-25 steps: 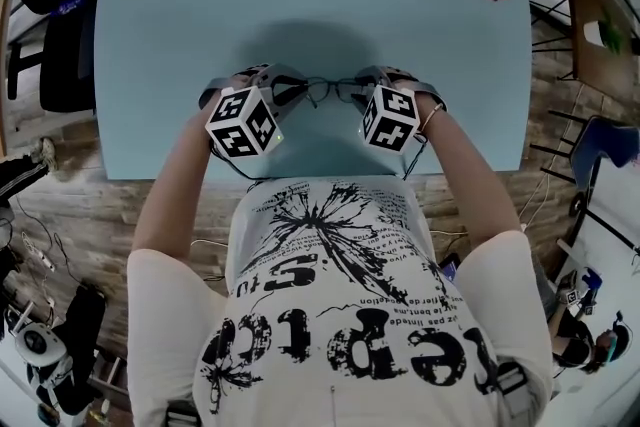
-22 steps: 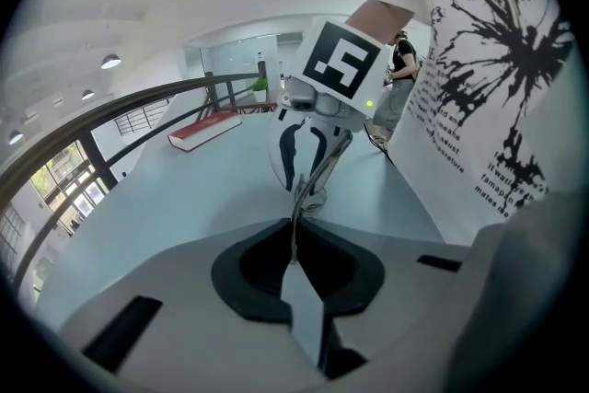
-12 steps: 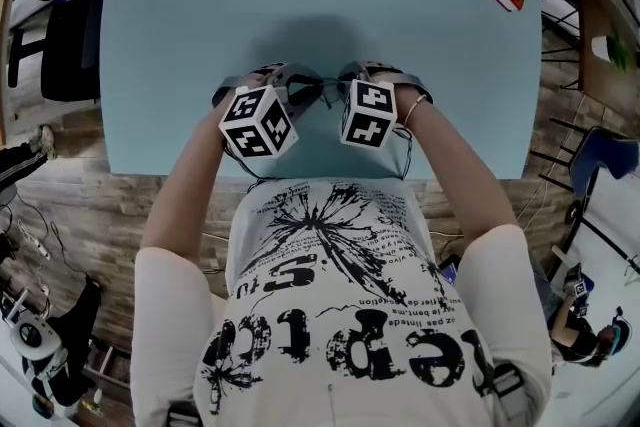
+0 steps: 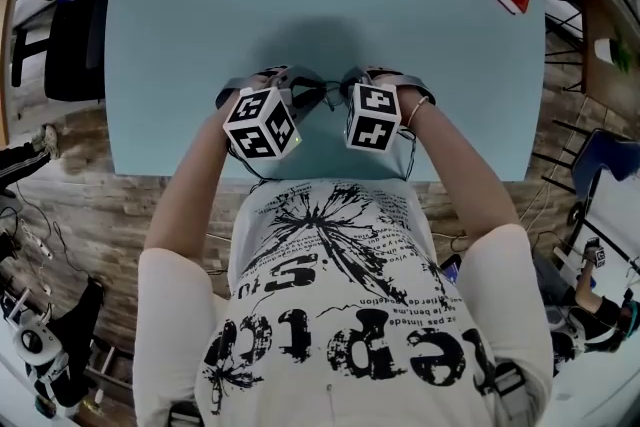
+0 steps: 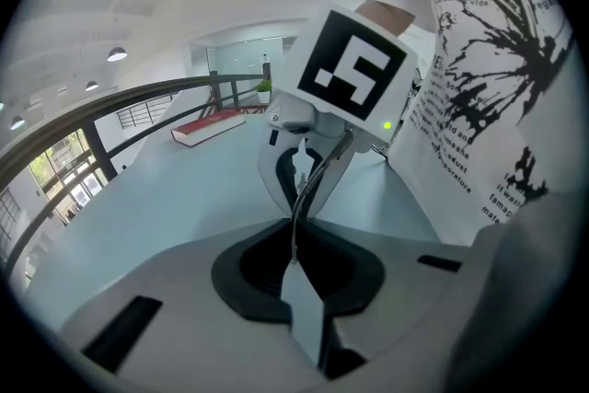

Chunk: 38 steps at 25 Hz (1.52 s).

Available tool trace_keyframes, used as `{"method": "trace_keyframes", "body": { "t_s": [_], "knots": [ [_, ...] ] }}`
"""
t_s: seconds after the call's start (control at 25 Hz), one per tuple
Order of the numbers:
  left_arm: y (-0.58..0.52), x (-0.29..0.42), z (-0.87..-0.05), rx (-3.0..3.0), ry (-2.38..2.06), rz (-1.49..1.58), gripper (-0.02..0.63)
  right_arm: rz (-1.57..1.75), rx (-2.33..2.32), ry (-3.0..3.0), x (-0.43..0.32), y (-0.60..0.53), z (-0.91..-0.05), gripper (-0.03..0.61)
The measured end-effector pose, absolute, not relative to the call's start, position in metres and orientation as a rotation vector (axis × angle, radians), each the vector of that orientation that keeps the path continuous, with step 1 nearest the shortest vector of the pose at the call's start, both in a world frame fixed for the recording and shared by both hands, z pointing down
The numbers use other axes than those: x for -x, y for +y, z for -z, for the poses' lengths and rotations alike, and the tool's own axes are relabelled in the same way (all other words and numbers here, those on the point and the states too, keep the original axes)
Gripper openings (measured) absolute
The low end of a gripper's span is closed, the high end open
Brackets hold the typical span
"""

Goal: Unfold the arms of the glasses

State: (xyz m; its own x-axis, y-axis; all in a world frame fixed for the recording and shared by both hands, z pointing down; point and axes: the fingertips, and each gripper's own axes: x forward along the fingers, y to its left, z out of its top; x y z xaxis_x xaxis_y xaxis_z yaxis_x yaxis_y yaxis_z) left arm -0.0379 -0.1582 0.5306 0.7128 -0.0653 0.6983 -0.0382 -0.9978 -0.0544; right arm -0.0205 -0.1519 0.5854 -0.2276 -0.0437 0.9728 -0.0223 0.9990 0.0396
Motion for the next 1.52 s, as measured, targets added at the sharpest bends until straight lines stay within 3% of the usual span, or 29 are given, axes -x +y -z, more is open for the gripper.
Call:
{"method": "trace_keyframes", "body": {
  "t_s": [0.76, 1.52],
  "knots": [
    [-0.161, 0.036, -0.538, 2.803, 0.08, 1.273, 0.029, 0.113, -0.278, -2.012, -0.026, -0.16, -0.518, 0.028],
    [-0.162, 0.025, -0.533, 2.855, 0.282, 1.287, 0.029, 0.02, -0.499, -2.102, -0.095, -0.145, -0.521, 0.028]
  ]
}}
